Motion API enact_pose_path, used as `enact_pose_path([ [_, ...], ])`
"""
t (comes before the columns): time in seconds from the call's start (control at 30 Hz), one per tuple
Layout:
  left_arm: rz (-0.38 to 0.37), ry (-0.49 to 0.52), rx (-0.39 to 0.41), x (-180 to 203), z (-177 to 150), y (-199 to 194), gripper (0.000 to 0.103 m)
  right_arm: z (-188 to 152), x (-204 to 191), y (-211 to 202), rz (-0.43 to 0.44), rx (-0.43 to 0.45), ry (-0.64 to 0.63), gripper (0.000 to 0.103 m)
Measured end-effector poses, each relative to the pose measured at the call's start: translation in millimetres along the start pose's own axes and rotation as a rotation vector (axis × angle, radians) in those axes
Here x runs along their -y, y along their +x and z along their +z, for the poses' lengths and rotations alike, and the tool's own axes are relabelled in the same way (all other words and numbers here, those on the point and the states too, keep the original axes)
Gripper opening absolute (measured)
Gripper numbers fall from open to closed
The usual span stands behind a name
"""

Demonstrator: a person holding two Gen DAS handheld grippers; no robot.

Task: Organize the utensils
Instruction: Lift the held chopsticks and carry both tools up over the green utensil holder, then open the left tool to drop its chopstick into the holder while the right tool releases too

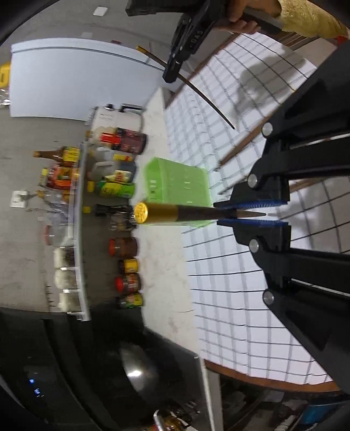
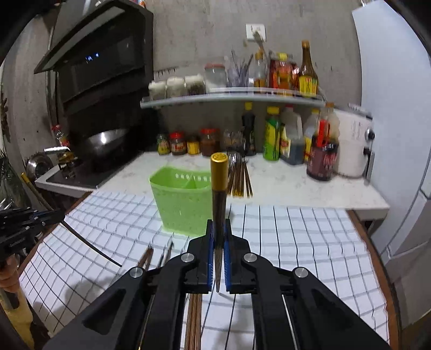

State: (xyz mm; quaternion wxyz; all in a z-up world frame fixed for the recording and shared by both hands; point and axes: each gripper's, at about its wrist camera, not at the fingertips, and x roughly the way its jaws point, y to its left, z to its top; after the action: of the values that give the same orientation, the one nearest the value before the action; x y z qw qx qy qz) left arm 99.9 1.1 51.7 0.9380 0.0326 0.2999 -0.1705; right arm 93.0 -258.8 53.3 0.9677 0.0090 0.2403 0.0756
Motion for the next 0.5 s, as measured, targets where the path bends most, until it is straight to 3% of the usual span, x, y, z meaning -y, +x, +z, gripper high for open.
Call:
enact_pose_path([
  [0.2, 0.026, 0.023, 0.266, 10.0, 69.5, -27.7, 0.006, 65.5, -10.3, -8.9, -0.012, 0.241, -0.019, 0.006],
  [0.27, 0.040, 0.042, 0.303, 15.9, 87.3, -20.7, 0.006, 79.8, -11.1, 3.2, -0.023, 0.277, -0.026, 0.006],
  [0.37, 0.041, 0.054, 0.295, 21.3, 106.2, 15.4, 0.006, 87.5, -2.7, 45.1, 0.006, 0.239, 0.011, 0.007],
  [0.5, 0.008, 0.059, 0.207, 23.7, 108.3, 77.9, 0.006, 76.0, 6.5, 94.1, 0.041, 0.155, 0.042, 0.007],
])
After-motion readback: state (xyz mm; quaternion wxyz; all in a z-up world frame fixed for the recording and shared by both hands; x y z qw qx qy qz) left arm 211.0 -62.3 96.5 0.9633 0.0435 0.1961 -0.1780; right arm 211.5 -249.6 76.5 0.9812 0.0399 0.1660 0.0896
